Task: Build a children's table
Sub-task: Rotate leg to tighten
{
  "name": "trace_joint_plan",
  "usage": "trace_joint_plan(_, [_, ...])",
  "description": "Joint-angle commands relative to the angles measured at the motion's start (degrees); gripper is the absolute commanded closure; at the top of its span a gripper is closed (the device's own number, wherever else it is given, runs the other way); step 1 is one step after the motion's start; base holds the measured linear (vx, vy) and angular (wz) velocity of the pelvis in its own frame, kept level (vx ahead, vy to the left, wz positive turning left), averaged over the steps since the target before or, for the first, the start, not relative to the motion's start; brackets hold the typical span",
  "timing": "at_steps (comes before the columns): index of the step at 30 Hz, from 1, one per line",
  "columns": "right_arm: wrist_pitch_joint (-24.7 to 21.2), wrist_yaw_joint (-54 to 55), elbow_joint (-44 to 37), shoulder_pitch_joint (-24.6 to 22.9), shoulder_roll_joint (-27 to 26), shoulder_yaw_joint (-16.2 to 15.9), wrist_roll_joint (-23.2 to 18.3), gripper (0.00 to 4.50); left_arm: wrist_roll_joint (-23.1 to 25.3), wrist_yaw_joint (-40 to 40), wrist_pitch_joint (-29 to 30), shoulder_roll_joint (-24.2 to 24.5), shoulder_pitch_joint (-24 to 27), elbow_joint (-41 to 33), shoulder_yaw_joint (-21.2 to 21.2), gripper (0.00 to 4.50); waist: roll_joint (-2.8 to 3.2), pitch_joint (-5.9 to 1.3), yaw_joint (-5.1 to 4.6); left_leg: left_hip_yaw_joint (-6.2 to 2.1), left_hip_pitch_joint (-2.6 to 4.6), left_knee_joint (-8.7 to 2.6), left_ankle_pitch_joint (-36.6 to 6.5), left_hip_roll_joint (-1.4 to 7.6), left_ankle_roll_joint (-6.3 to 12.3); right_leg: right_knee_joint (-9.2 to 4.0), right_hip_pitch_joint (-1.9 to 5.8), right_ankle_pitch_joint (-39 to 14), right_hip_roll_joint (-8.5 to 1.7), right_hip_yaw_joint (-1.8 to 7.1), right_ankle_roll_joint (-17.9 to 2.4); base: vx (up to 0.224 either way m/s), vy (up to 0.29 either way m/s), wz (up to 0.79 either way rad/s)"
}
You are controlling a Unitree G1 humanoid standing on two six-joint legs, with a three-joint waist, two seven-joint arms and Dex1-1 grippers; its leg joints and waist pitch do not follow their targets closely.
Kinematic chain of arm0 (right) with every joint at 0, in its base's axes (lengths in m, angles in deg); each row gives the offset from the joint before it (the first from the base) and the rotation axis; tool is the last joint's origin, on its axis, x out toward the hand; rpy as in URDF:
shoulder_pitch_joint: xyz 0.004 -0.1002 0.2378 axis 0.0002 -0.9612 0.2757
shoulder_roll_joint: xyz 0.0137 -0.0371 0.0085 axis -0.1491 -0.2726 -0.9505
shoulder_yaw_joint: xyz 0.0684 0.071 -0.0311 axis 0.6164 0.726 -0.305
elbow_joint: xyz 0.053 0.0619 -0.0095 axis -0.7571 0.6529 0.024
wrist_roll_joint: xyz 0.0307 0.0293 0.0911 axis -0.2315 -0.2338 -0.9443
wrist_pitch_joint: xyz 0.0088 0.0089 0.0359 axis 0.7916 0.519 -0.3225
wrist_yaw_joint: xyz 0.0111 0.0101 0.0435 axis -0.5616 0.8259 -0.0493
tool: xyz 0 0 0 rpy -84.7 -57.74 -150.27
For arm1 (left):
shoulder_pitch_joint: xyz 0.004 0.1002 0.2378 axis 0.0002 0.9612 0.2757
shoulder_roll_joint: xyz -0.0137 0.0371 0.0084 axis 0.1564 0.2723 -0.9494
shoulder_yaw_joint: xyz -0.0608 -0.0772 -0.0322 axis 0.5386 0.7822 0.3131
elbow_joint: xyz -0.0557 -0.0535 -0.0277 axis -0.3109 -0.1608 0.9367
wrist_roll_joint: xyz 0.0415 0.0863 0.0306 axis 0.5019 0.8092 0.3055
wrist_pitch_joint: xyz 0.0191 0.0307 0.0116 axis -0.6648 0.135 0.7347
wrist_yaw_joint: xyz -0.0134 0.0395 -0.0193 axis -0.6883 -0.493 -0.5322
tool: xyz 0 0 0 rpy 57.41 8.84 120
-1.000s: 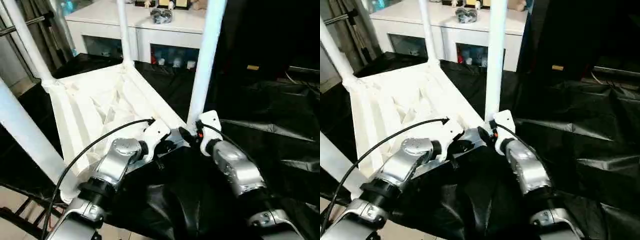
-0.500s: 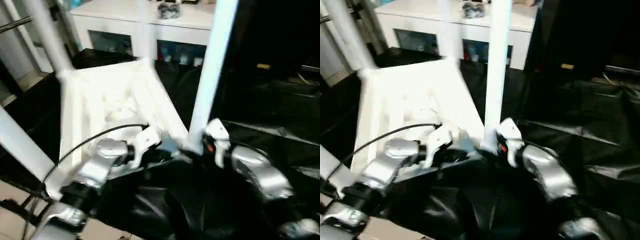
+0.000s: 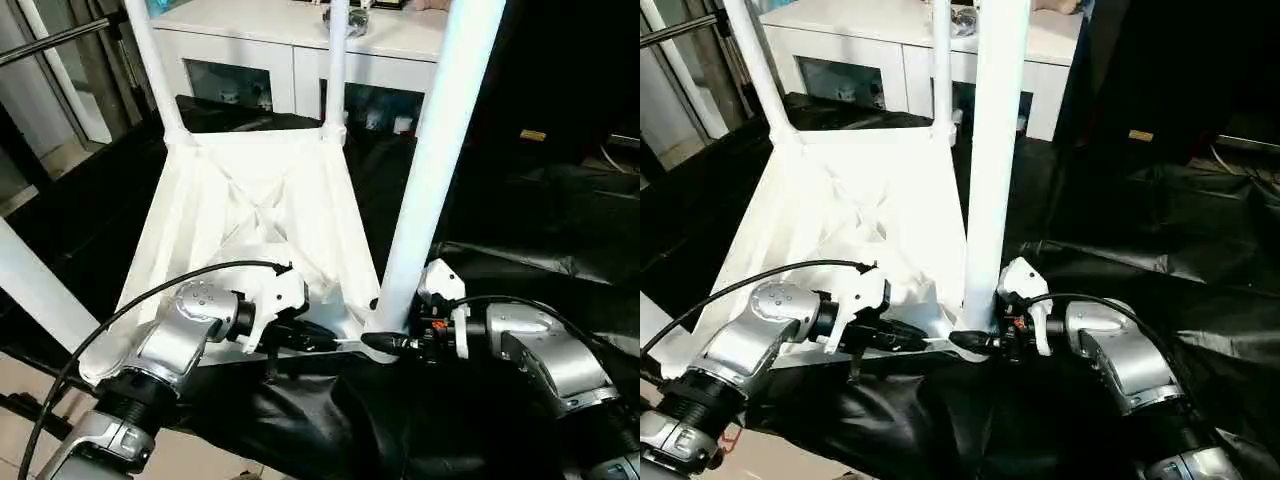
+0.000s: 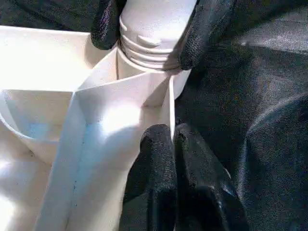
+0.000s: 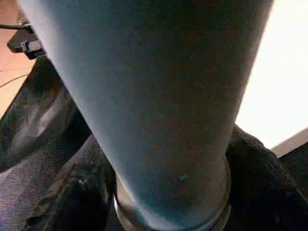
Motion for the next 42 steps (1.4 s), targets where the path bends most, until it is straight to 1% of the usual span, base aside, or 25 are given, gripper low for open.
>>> trace_joint_plan(1, [-0.9, 0.5, -0.9, -0.4, -0.6, -0.1, -0.6, 1.78, 0.4, 0.6, -0.3, -0.2, 0.1, 0.9, -1.9, 4.50, -0.52, -2.84, 0.04, -0.49, 0.22, -3.45, -8.5, 2.08, 3.35, -4.09, 2.67, -5.9, -4.63, 2.85, -12.3, 0.000, 0.000, 0.00])
trace_joint_plan(5, [0.0, 8.9, 2.2, 0.4, -4.1, 1.8, 1.5, 1.79, 2.5, -7.2, 1.0, -2.9, -1.2, 3.4, -0.3, 4.50, -0.61, -2.51, -0.20, -0.53, 0.37, -3.71, -10.4, 1.98, 2.31, -4.64, 2.48, -10.1, -4.73, 2.85, -11.6, 0.000, 0.000, 0.00])
trace_joint_plan(6, [0.2, 17.0, 5.9, 1.6, -6.9, 3.1, 4.0, 1.79, 2.7, -11.0, 2.2, -4.8, -2.1, 4.8, 0.6, 4.50, -0.57, -2.27, -0.40, -0.48, 0.65, -3.84, -12.4, 1.85, 1.26, -5.17, 2.16, -15.2, -4.77, 2.88, -10.6, 0.000, 0.000, 0.00])
trace_joint_plan(7, [0.4, 21.1, 7.9, 2.1, -8.5, 3.9, 5.0, 1.80, 3.0, -12.7, 2.7, -5.8, -2.7, 5.5, 0.8, 4.50, -0.54, -2.10, -0.46, -0.50, 0.83, -3.97, -13.4, 1.81, 0.75, -5.44, 2.01, -17.4, -4.81, 2.88, -10.2, 0.000, 0.000, 0.00])
trace_joint_plan(8, [0.5, 23.7, 9.1, 2.5, -9.5, 4.4, 5.6, 1.80, 3.3, -13.8, 3.0, -6.4, -3.1, 5.9, 0.8, 4.50, -0.79, -2.06, -0.78, -0.72, 0.67, -4.09, -14.3, 1.58, -0.18, -5.64, 2.27, -21.3, -4.86, 2.73, -8.9, 0.000, 0.000, 0.00])
trace_joint_plan(9, [0.0, 26.8, 10.3, 2.9, -11.0, 5.1, 5.8, 1.80, 3.8, -15.4, 4.0, -7.3, -3.6, 6.4, 0.6, 4.50, -0.67, -2.06, -1.03, -0.97, 0.49, -4.31, -14.6, 1.57, -0.59, -5.85, 2.34, -23.8, -4.99, 2.66, -7.5, -0.052, 0.000, -0.09])
trace_joint_plan(11, [-1.2, 31.9, 11.8, 3.4, -13.6, 6.0, 6.1, 1.80, 4.6, -17.9, 5.6, -9.0, -4.5, 7.1, 0.3, 4.50, -0.65, -2.06, -1.14, -0.99, 0.81, -4.31, -15.4, 1.64, -0.61, -6.19, 2.00, -24.9, -4.96, 2.74, -6.7, -0.026, 0.000, -0.05])
trace_joint_plan(12, [-2.5, 35.9, 12.8, 3.8, -16.0, 6.3, 6.7, 1.80, 5.1, -20.1, 6.4, -10.6, -5.4, 8.0, 0.1, 4.50, -0.50, -1.96, -1.52, -1.01, 1.03, -4.33, -16.8, 1.59, -0.86, -6.41, 1.72, -25.6, -4.80, 2.78, -6.6, 0.000, 0.000, 0.00])
trace_joint_plan(14, [-2.7, 38.3, 13.1, 4.0, -17.9, 5.0, 8.4, 1.80, 5.7, -22.5, 6.9, -12.4, -6.2, 9.0, 0.0, 4.50, -0.53, -1.90, -1.72, -1.03, 0.99, -4.40, -17.5, 1.52, -0.91, -6.55, 1.57, -26.4, -4.72, 2.73, -6.2, 0.000, 0.000, 0.00])
trace_joint_plan(15, [-2.2, 38.5, 13.0, 3.9, -19.1, 3.8, 9.3, 1.80, 6.2, -23.6, 7.0, -13.3, -6.6, 9.6, -0.2, 4.50, -0.29, -1.96, -1.66, -1.07, 1.11, -4.35, -17.6, 1.53, -0.87, -6.63, 1.50, -26.5, -4.86, 2.82, -6.0, 0.000, 0.000, 0.00])
trace_joint_plan(16, [-2.0, 38.2, 12.8, 3.8, -19.4, 3.5, 9.4, 1.80, 6.3, -23.7, 6.9, -13.6, -6.6, 9.7, -0.3, 4.50, -0.41, -1.97, -1.70, -1.02, 1.00, -4.34, -17.4, 1.50, -0.75, -6.69, 1.53, -26.3, -4.82, 2.85, -5.9, 0.000, 0.000, 0.00])
trace_joint_plan(17, [-1.8, 37.5, 12.4, 3.7, -19.9, 3.0, 9.3, 1.45, 6.4, -24.0, 6.8, -14.0, -6.7, 10.0, -0.5, 4.50, -0.45, -1.93, -1.69, -1.07, 0.85, -4.41, -17.6, 1.51, -0.51, -6.68, 1.62, -26.1, -4.79, 2.84, -5.8, 0.000, 0.000, 0.00])
trace_joint_plan(18, [-1.6, 37.2, 12.5, 3.7, -20.6, 3.0, 9.0, 1.24, 6.6, -24.2, 6.6, -14.3, -6.9, 10.3, -0.6, 4.50, -0.38, -1.88, -1.67, -1.08, 0.94, -4.45, -18.1, 1.52, -0.34, -6.77, 1.49, -26.4, -4.78, 2.84, -5.6, 0.000, 0.000, 0.00])
trace_joint_plan(20, [-2.2, 35.5, 11.8, 3.7, -20.9, 3.3, 7.5, 1.01, 6.5, -23.3, 6.5, -14.2, -6.7, 10.0, -1.0, 4.50, -0.41, -1.90, -1.68, -1.13, 0.92, -4.49, -18.4, 1.54, -0.20, -6.79, 1.47, -26.6, -4.83, 2.88, -5.6, 0.000, 0.000, 0.00])
trace_joint_plan(21, [-2.1, 34.6, 11.3, 3.7, -20.5, 3.1, 7.1, 1.01, 6.0, -21.9, 6.5, -13.8, -6.2, 9.0, -1.2, 4.50, -0.25, -1.90, -1.64, -1.16, 0.95, -4.50, -18.5, 1.56, -0.14, -6.80, 1.46, -26.6, -4.87, 2.89, -5.6, 0.000, 0.000, 0.00])
trace_joint_plan(23, [-1.3, 34.2, 11.1, 3.8, -19.9, 2.8, 7.5, 0.76, 5.6, -20.9, 6.3, -13.4, -5.8, 8.4, -1.3, 4.50, -0.29, -1.96, -1.69, -1.23, 0.80, -4.62, -18.6, 1.74, -0.20, -6.62, 1.52, -25.3, -4.87, 2.93, -6.0, 0.000, 0.000, 0.00])
trace_joint_plan(25, [0.2, 31.6, 10.3, 3.8, -18.0, 2.4, 7.5, 0.76, 4.8, -18.0, 5.7, -11.9, -5.2, 7.2, -1.6, 4.50, -0.32, -2.06, -1.65, -1.17, 0.75, -4.60, -17.9, 1.76, -0.11, -6.43, 1.59, -23.3, -4.84, 2.99, -6.6, 0.000, 0.000, 0.00])
trace_joint_plan(28, [1.9, 25.0, 8.6, 3.3, -14.6, 1.9, 7.2, 0.76, 3.6, -13.4, 4.1, -9.8, -4.2, 5.7, -1.7, 4.50, -0.32, -2.35, -1.57, -0.99, 0.34, -4.45, -14.9, 1.85, 0.55, -5.62, 2.07, -16.0, -4.69, 3.10, -8.4, 0.000, 0.000, 0.00])
trace_joint_plan(29, [3.0, 19.8, 7.2, 2.7, -12.0, 1.8, 6.3, 0.76, 2.7, -9.9, 3.4, -8.2, -3.6, 4.6, -1.8, 4.50, -0.36, -2.64, -1.34, -0.91, 0.31, -4.15, -13.1, 1.87, 1.25, -5.21, 2.38, -12.1, -4.73, 3.10, -9.3, 0.000, 0.000, 0.00])
trace_joint_plan(31, [3.4, 16.4, 6.1, 2.2, -10.2, 1.8, 5.4, 0.76, 2.1, -7.5, 2.9, -6.9, -3.2, 3.9, -1.9, 4.50, -0.42, -2.99, -1.18, -0.63, 0.16, -3.62, -8.7, 1.80, 3.12, -4.20, 2.70, -3.0, -4.52, 3.12, -11.6, 0.061, -0.007, 0.02])
trace_joint_plan(33, [3.9, 10.9, 4.3, 1.4, -7.4, 1.7, 3.9, 0.76, 1.4, -4.2, 2.8, -5.0, -2.7, 2.9, -2.2, 4.50, -0.40, -3.13, -1.09, -0.65, 0.02, -3.45, -6.6, 1.80, 4.14, -3.72, 2.94, 1.3, -4.54, 3.09, -12.7, 0.058, -0.007, 0.03])
trace_joint_plan(34, [3.9, 9.1, 3.7, 1.0, -6.5, 1.7, 3.4, 0.76, 1.3, -3.1, 2.7, -4.2, -2.6, 2.7, -2.3, 4.50, -0.34, -3.19, -0.79, -0.56, 0.04, -3.24, -4.8, 1.89, 5.40, -3.29, 2.95, 5.0, -4.36, 2.91, -13.8, 0.053, -0.006, 0.03])
trace_joint_plan(37, [4.1, 5.5, 2.6, 0.5, -4.3, 1.4, 2.4, 0.76, 0.7, -0.4, 2.8, -2.6, -2.5, 2.3, -2.4, 4.50, -0.26, -3.16, -0.17, -0.49, 0.19, -3.19, -5.0, 2.09, 5.78, -3.21, 2.92, 4.9, -4.43, 2.79, -14.3, 0.000, 0.000, 0.00])
trace_joint_plan(40, [2.9, 2.3, 1.1, 0.0, -2.5, 1.3, 1.1, 1.08, -0.3, 3.1, 2.8, -0.7, -2.4, 1.6, -2.6, 4.50, -0.34, -3.02, 0.17, -0.45, 0.25, -3.32, -6.2, 2.17, 5.10, -3.36, 2.97, 2.2, -4.56, 2.78, -14.2, 0.000, 0.000, 0.00])
trace_joint_plan(42, [2.4, 0.8, 0.5, -0.1, -1.7, 1.0, 0.7, 1.27, -0.5, 4.3, 2.8, 0.1, -2.4, 1.4, -2.6, 4.50, -0.30, -2.87, 0.13, -0.46, 0.33, -3.45, -7.8, 2.16, 4.37, -3.65, 2.87, -0.9, -4.55, 2.77, -13.7, 0.000, 0.000, 0.00])
